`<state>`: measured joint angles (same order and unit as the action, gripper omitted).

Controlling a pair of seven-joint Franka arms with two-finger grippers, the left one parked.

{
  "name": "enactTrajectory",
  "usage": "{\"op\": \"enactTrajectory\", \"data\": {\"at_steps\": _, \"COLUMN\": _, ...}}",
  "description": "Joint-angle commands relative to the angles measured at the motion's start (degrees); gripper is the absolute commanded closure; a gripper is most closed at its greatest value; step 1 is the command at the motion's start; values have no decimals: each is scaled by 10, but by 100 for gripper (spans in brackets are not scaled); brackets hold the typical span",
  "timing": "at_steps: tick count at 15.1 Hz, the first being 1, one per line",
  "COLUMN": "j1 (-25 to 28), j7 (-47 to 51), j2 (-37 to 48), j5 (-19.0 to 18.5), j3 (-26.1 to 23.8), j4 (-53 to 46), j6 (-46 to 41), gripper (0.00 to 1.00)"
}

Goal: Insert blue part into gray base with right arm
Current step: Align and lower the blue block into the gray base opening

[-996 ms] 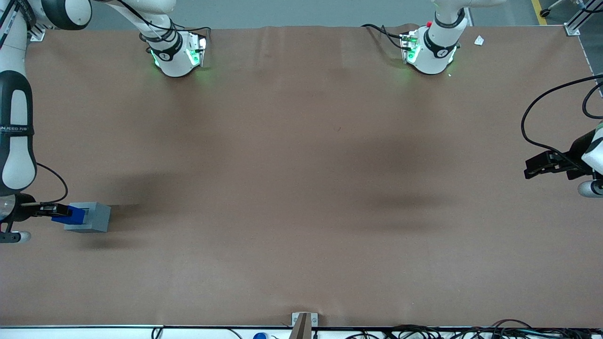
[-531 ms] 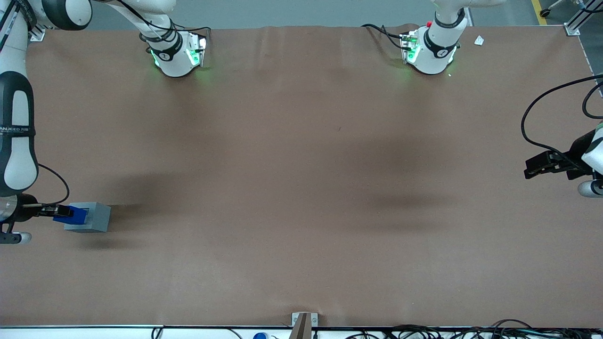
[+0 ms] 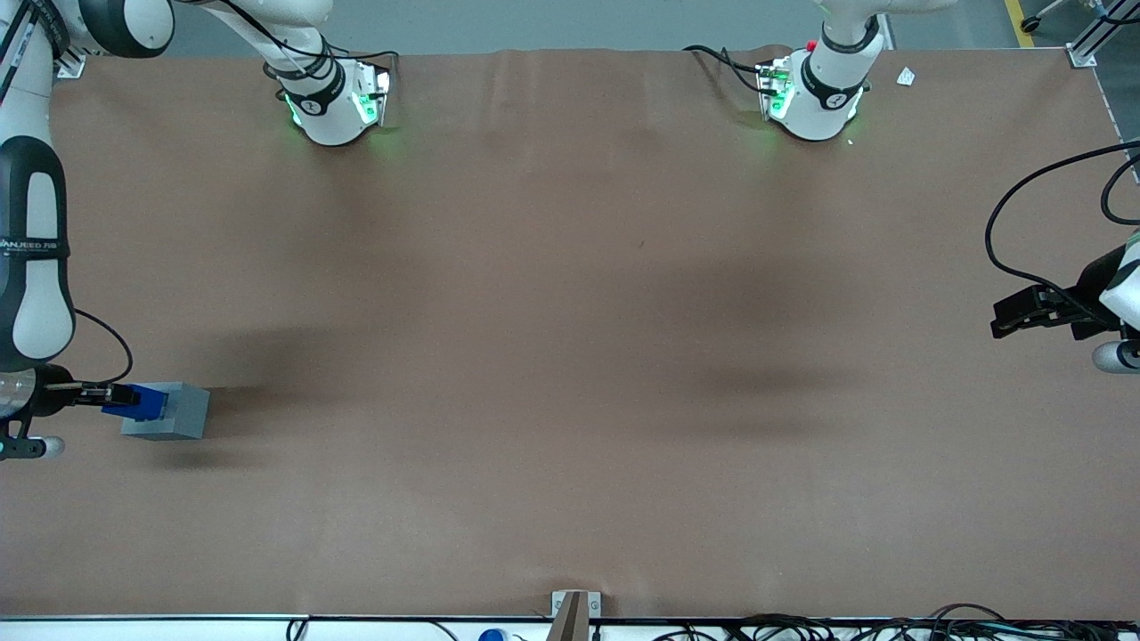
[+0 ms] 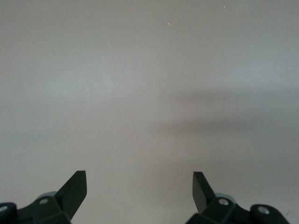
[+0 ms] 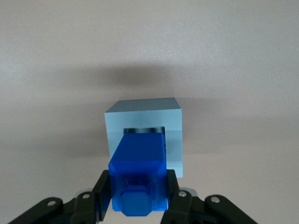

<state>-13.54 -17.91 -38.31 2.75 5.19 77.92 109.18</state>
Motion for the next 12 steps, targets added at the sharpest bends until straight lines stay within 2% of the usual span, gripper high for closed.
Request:
{"op": "enactTrajectory", "data": {"at_steps": 1, "j1": -3, "j7": 9, "j2": -2, "j5": -11, "j3": -4, "j4": 3, "j6": -1, "gripper": 96}}
{"op": "enactTrajectory", "data": {"at_steps": 12, "j1": 4, "j7": 8, "j2": -11, "j5": -15, "j3": -4, "j4": 0, "j6": 2, "gripper": 96}}
